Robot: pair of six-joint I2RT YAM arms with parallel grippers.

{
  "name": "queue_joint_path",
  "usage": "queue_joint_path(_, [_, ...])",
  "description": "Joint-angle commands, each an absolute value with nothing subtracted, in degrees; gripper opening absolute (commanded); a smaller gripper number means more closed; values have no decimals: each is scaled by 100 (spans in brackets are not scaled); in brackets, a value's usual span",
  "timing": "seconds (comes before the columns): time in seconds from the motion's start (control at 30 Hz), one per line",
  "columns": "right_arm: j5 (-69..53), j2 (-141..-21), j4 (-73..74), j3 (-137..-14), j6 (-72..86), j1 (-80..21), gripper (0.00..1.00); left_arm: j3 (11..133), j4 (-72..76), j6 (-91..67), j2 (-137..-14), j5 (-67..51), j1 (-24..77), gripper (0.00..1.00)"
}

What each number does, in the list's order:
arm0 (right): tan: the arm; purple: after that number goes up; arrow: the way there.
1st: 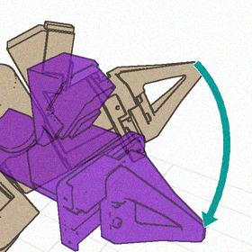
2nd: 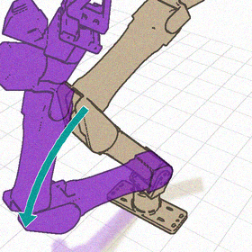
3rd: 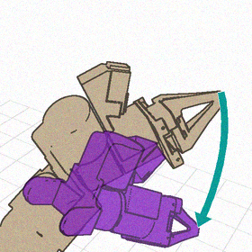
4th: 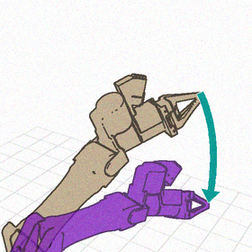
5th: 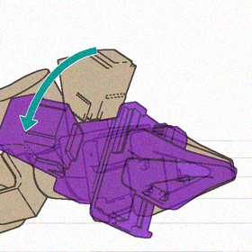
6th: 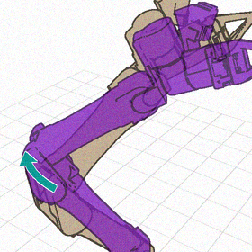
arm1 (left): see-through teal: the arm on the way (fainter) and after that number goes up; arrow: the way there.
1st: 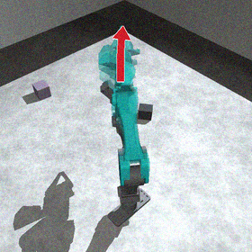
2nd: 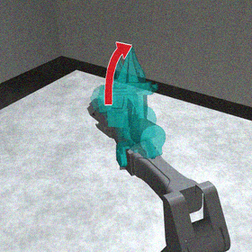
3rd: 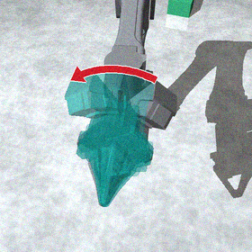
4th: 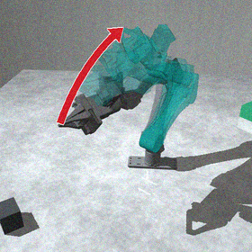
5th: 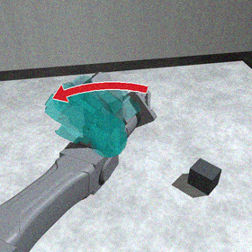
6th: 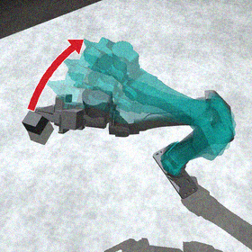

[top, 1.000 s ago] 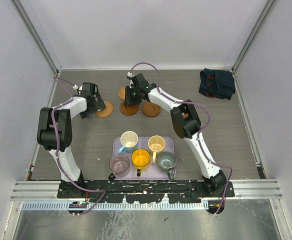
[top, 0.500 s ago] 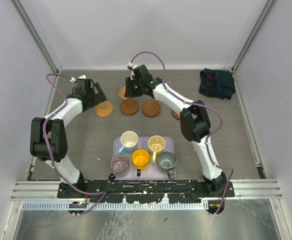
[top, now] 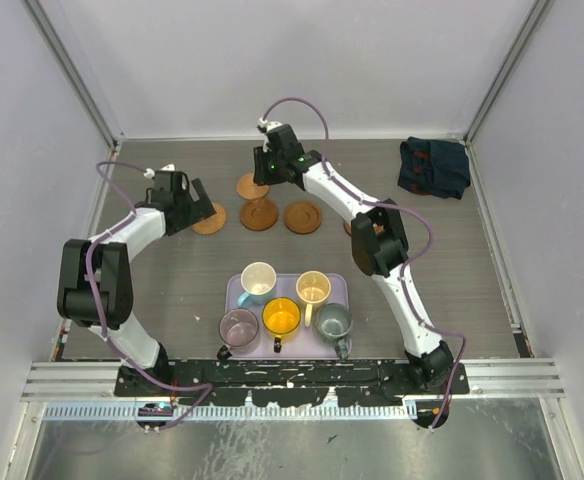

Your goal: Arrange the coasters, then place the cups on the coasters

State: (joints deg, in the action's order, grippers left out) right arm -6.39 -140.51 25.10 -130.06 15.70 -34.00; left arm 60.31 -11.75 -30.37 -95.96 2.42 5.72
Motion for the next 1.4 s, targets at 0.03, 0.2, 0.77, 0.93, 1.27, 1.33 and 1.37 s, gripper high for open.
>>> queue_joint_path(0.03, [-442,-13992,1915,-12939,1282,-3419,40,5908,-609,-2928,-9240,97,554,98])
queue_joint_path(0.2, [-484,-14084,1455,-12725,1197,-3419,40,5893,-610,-2901,-9255,110,554,98])
queue_joint_path(0.77, [-888,-15008,675,-12906,1633,-3419,40,5890,-808,-2685,-9342,366,553,98])
queue_joint_path(0.93, [-350,-15028,1007,-12934,1605,-3398,40,5892,-792,-2663,-9392,373,554,98])
queue_joint_path(1.27, [1475,-14866,2381,-12919,1473,-3101,40,5943,-732,-2768,-9589,100,554,98])
queue_joint_path(1.33, [1673,-14782,2460,-12745,1442,-3017,40,5946,-714,-2769,-9589,84,557,98])
queue_joint_path(1.37, [1735,-14775,2533,-12719,1442,-2964,40,5950,-712,-2769,-9589,71,554,98])
